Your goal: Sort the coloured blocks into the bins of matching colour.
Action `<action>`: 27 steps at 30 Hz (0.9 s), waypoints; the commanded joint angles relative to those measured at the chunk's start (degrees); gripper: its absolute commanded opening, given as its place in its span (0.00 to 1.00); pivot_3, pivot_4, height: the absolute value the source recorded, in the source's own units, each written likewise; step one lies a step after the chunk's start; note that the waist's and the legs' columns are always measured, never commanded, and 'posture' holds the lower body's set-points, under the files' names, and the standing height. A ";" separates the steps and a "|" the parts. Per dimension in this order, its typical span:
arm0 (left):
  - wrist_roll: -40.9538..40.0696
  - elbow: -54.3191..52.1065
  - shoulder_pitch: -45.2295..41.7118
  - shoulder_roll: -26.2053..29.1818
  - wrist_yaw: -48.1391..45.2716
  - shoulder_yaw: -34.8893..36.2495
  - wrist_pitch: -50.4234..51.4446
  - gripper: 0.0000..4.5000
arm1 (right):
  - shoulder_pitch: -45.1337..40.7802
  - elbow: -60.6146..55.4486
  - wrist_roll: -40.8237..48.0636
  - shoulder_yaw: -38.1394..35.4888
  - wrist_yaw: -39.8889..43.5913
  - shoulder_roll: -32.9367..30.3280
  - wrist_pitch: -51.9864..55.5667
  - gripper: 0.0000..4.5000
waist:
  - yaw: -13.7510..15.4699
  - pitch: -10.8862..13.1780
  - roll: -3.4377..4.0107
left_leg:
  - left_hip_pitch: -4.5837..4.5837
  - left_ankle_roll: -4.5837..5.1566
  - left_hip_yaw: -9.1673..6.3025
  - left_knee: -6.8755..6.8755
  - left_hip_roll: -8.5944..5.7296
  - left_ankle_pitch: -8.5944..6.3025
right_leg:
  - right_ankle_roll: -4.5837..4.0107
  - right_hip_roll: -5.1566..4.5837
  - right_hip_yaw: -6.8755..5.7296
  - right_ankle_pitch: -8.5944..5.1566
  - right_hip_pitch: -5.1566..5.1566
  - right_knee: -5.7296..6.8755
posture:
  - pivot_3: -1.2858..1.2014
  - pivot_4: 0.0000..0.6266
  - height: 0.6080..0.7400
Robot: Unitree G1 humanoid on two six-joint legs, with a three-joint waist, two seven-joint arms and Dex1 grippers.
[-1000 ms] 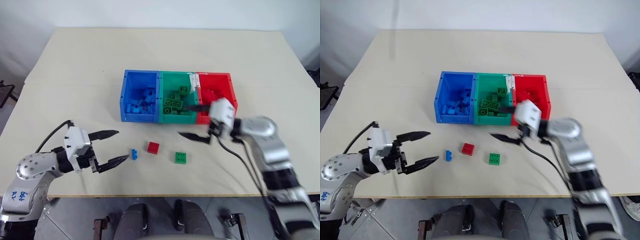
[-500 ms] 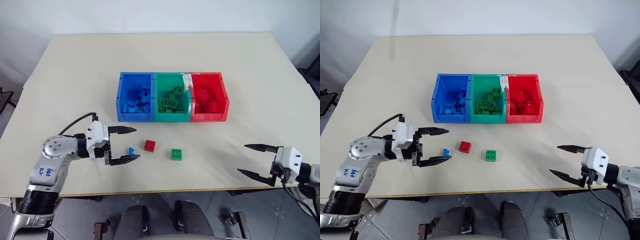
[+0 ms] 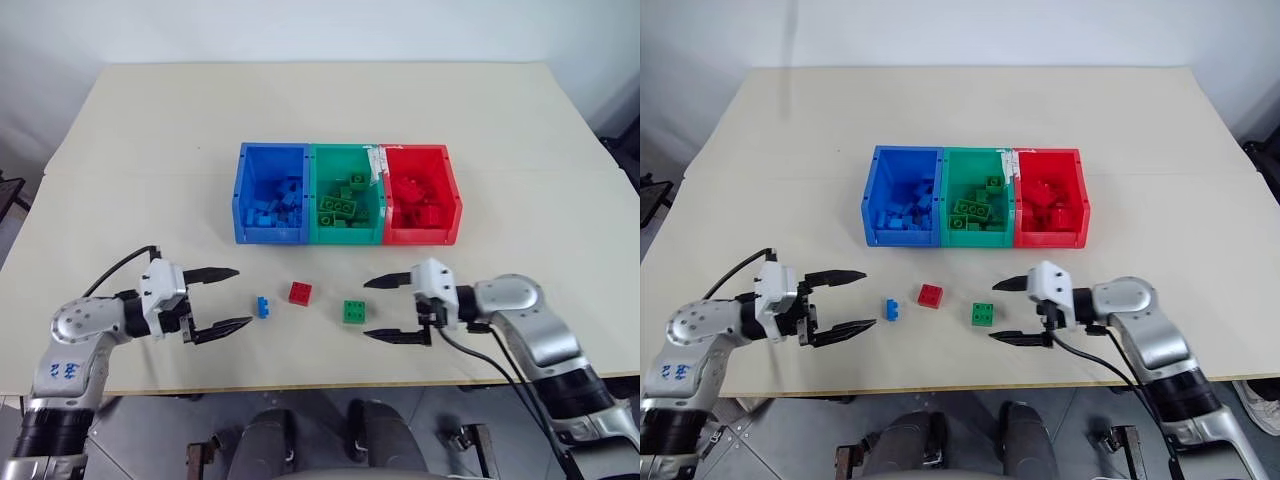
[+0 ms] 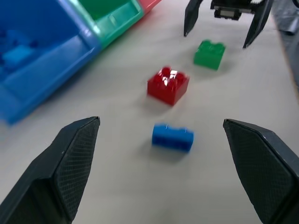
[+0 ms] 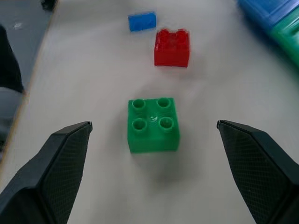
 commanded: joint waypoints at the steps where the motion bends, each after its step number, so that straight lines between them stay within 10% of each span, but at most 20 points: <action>1: -1.86 -4.98 2.55 0.18 0.78 2.20 -0.14 1.00 | -0.46 1.07 -1.23 0.59 -0.62 0.89 -1.02 0.79 | -0.07 0.00 0.00 | -0.01 0.00 0.00 0.00 0.00 -0.01 | 0.00 0.00 -0.01 0.00 0.00 0.01 | 0.52 0.24 1.00; 8: -2.42 -8.22 4.27 -0.22 1.82 1.73 1.07 1.00 | -0.80 -0.25 -0.32 -0.22 -0.71 1.28 0.14 0.33 | -0.08 -0.01 -0.01 | -0.01 0.00 0.04 0.00 0.03 -0.01 | 0.01 0.02 -0.09 0.00 0.02 -0.07 | 0.52 0.24 1.00; 22: -7.26 -18.03 -1.31 -3.44 13.48 2.23 12.12 1.00 | -29.11 22.40 -3.14 -10.66 -22.54 11.30 3.23 0.33 | -0.46 0.00 -0.03 | 0.03 -0.22 0.20 -0.05 0.14 0.18 | -0.09 0.16 -0.10 0.05 -0.14 0.22 | 0.52 0.24 1.00; 27: -7.11 -17.41 -0.36 -3.24 13.87 3.18 11.83 1.00 | -31.79 26.61 -3.83 -10.35 -22.35 12.72 1.21 0.69 | -0.47 0.00 -0.02 | -0.15 -0.13 0.30 -0.04 0.17 0.16 | -0.08 0.19 -0.09 0.06 -0.24 0.19 | 0.52 0.24 1.00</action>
